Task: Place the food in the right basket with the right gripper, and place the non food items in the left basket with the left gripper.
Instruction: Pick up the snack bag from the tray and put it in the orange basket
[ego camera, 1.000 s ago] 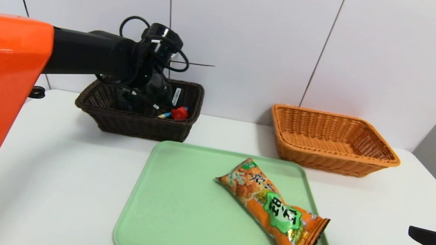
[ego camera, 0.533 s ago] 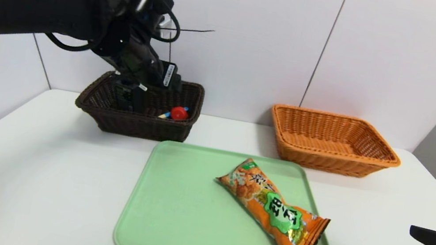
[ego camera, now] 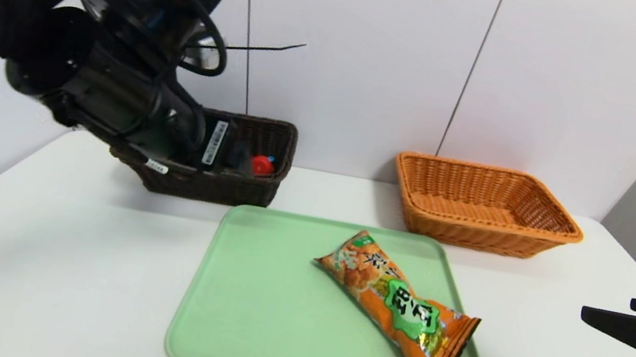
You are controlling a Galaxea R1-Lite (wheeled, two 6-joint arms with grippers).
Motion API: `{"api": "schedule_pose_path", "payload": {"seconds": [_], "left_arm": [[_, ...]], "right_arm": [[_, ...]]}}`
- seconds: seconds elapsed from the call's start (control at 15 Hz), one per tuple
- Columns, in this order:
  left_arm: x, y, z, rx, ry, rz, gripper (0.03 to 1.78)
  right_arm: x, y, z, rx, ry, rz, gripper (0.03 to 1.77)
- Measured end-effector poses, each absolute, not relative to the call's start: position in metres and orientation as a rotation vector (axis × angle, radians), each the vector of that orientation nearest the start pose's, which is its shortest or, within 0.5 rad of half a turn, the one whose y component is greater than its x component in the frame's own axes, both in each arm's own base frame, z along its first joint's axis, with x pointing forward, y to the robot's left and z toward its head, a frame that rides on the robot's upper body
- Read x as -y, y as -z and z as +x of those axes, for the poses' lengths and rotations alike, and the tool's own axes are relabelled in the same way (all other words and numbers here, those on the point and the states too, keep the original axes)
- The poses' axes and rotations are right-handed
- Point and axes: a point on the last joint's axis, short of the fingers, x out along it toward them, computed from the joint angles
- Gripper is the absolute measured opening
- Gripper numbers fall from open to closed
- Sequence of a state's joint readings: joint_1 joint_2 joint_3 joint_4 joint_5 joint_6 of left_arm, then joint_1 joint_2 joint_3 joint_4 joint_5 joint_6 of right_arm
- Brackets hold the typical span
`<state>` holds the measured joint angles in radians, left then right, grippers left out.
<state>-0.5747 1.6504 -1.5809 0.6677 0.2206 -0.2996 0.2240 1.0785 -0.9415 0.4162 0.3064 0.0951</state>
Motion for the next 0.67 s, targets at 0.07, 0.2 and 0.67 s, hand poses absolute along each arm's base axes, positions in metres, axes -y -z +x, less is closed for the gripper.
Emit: {"api": "schedule_pose_path", "payload": {"seconds": [0.07, 0.2, 0.67], "left_arm": [[0.142, -0.294, 0.223, -0.726, 0.241, 0.003, 1.66], [0.131, -0.293, 0.202, -0.729, 0.252, 0.006, 1.67], [0.092, -0.323, 0.144, -0.574, 0.305, 0.013, 1.68]], "right_arm": [[-0.037, -0.263, 0.129, -0.590, -0.497, 0.111, 1.71], [-0.043, -0.266, 0.141, -0.605, -0.526, 0.099, 1.71], [-0.086, -0.266, 0.186, -0.676, -0.660, 0.022, 1.71]]}}
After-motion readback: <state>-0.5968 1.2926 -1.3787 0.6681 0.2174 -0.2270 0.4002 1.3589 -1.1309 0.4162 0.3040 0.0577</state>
